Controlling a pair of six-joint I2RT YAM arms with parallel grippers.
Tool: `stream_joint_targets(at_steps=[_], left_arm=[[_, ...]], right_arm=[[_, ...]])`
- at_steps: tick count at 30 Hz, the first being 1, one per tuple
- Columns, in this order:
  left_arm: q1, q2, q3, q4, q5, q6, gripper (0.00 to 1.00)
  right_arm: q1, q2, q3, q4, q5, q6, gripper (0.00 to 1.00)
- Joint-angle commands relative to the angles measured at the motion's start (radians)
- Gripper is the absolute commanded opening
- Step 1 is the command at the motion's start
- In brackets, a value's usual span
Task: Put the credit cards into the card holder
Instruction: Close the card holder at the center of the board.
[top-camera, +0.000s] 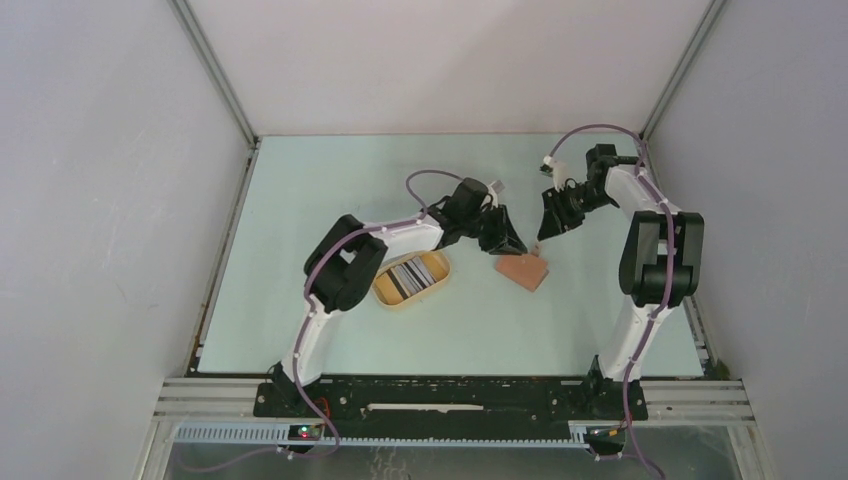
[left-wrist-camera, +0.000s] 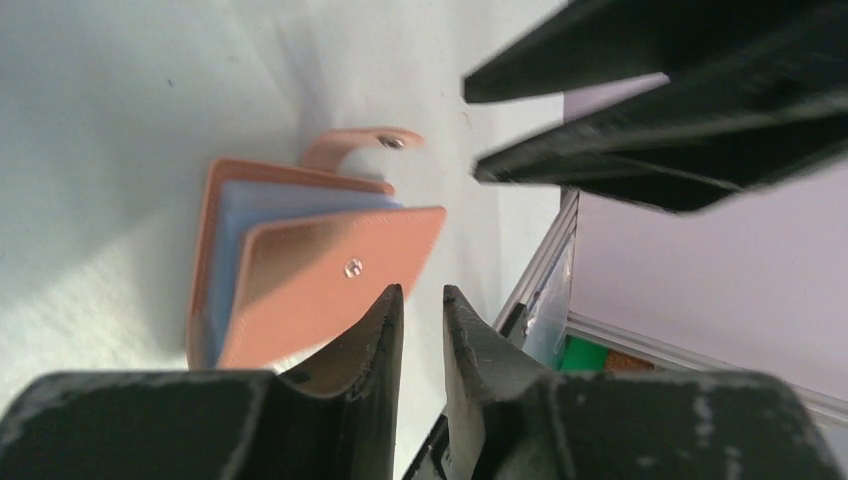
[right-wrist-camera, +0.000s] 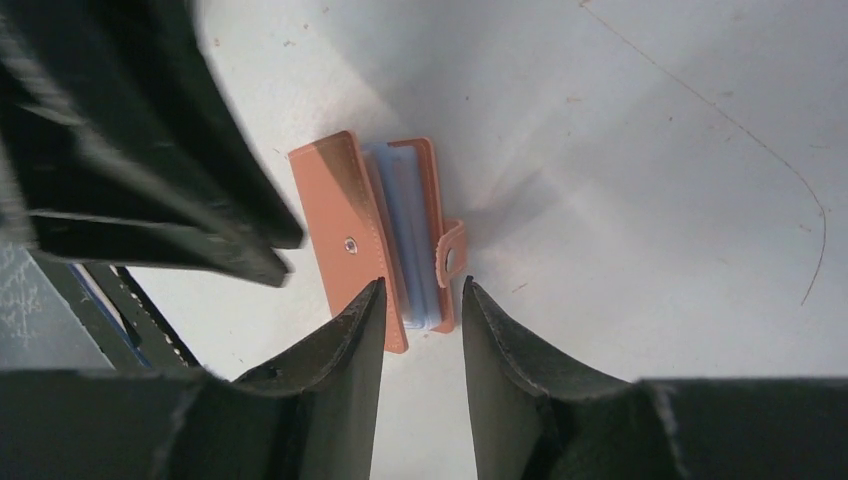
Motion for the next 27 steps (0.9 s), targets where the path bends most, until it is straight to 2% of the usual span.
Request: stream_joint_targets(at_steps=[1, 6, 11, 27], left_arm=[[0.011, -0.164, -0.091, 0.026, -0.038, 0.051, 0.26], [0.025, -0.221, -0.190, 0.025, -0.076, 0.108, 0.27], [0.023, -0.215, -0.233, 0.054, -0.068, 0.102, 0.25], [0.009, -0.146, -0.171, 0.061, -0.035, 0.095, 0.23]], right_arm=[[0.026, 0.008, 0.039, -0.041, 0.086, -0.033, 0.42], [0.049, 0.028, 0.048, -0.060, 0.099, -0.046, 0.40], [0.049, 0.051, 0.065, -0.056, 0.130, -0.029, 0.38], [0.049, 0.126, 0.146, -0.120, 0.136, -0.048, 0.28]])
